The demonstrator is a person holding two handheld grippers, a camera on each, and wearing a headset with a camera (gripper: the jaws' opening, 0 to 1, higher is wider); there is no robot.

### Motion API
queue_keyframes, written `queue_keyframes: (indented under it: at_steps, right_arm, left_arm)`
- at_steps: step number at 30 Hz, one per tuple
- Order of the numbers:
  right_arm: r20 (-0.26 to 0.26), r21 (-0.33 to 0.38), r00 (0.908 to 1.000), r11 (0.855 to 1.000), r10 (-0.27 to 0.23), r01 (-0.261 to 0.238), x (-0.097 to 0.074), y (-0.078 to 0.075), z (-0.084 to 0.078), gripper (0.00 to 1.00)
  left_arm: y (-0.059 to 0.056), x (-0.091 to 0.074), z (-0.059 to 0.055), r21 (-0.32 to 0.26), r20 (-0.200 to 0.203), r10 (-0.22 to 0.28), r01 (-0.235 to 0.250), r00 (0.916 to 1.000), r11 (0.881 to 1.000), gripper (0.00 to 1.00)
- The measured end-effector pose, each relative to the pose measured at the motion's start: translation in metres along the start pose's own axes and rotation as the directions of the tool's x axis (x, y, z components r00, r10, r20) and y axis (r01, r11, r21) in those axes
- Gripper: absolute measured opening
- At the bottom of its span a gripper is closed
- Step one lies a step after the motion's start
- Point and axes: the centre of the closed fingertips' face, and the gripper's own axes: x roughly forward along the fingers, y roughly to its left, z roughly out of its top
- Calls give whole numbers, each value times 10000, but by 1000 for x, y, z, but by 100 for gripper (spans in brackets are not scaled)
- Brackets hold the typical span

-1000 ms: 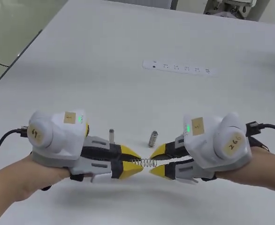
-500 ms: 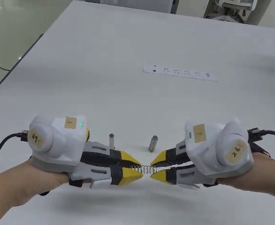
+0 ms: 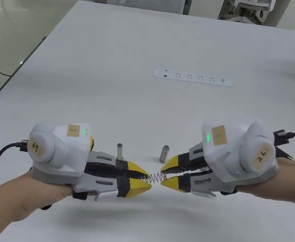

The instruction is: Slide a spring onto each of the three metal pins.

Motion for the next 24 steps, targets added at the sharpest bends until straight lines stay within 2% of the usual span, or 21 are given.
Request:
queue_keyframes:
  at_steps: [9, 13, 16, 24]
  right_arm:
    - [371, 168, 9992, 9997, 178, -185, -3, 1, 12, 8]
    - [845, 471, 9960, 9984, 279, -319, -5, 1, 24, 8]
    - [822, 347, 9962, 9989, 297, -326, -4, 2, 26, 7]
    - [1322, 453, 9910, 9986, 206, -268, -3, 0, 41, 7]
  left_arm:
    - [0, -1, -3, 134, -138, 83, -81, 9999, 9999, 2]
    - [-1, 1, -5, 201, -205, 45, -41, 9998, 9998, 2]
    - [-1, 2, -5, 238, -230, 75, -70, 9997, 9997, 2]
    - [0, 4, -4, 302, -178, 94, -89, 9998, 9995, 2]
